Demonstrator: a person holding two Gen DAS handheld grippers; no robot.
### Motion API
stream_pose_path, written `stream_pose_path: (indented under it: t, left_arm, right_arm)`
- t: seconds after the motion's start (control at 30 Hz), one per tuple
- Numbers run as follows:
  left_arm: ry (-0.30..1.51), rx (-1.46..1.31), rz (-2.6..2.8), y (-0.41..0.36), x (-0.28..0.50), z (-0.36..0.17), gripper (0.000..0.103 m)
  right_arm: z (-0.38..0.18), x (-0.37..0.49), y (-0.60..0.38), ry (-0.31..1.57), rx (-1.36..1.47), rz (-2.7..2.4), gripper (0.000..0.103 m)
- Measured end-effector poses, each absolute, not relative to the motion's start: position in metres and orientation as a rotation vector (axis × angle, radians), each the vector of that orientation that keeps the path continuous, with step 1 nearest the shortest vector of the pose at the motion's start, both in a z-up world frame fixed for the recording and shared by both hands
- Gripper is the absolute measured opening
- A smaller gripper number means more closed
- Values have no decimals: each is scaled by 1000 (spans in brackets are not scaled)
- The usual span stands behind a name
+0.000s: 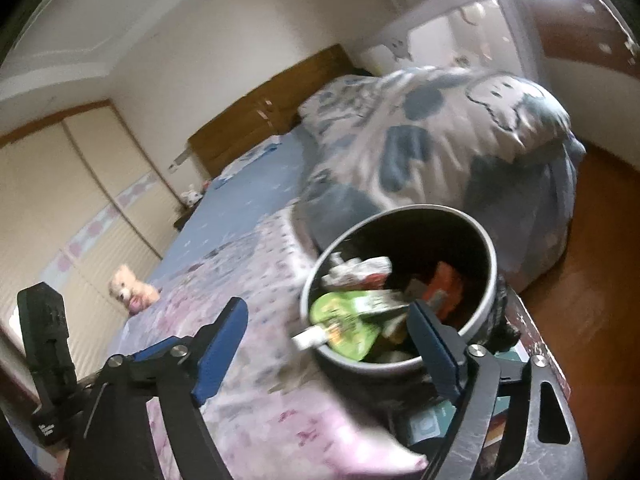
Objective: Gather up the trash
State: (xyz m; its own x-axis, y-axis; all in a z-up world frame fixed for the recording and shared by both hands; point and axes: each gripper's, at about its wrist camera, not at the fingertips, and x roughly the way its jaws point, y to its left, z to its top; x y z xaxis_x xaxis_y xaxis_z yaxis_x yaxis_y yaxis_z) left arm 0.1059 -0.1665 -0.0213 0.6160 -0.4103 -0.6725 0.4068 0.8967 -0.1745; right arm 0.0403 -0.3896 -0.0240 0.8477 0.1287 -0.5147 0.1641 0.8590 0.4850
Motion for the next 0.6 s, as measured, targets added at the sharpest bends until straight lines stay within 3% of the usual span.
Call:
stream_pose_path:
  t: [0.17, 0.3, 0.5, 0.6]
  left_arm:
    - [742, -26, -393, -133, 93, -21, 72]
    - [673, -31, -331, -110, 79, -11, 75]
    - [506, -50, -227, -84, 56, 16, 101]
    - [411, -54, -179, -74, 46, 28, 103]
  right_arm:
    - [-16, 27, -353, 526, 438, 22, 94]
    - [-12, 21, -329, 502, 370, 39, 95]
    - [11, 18, -305, 428, 252, 58, 98]
    - [31, 12, -292, 336, 171, 77, 103]
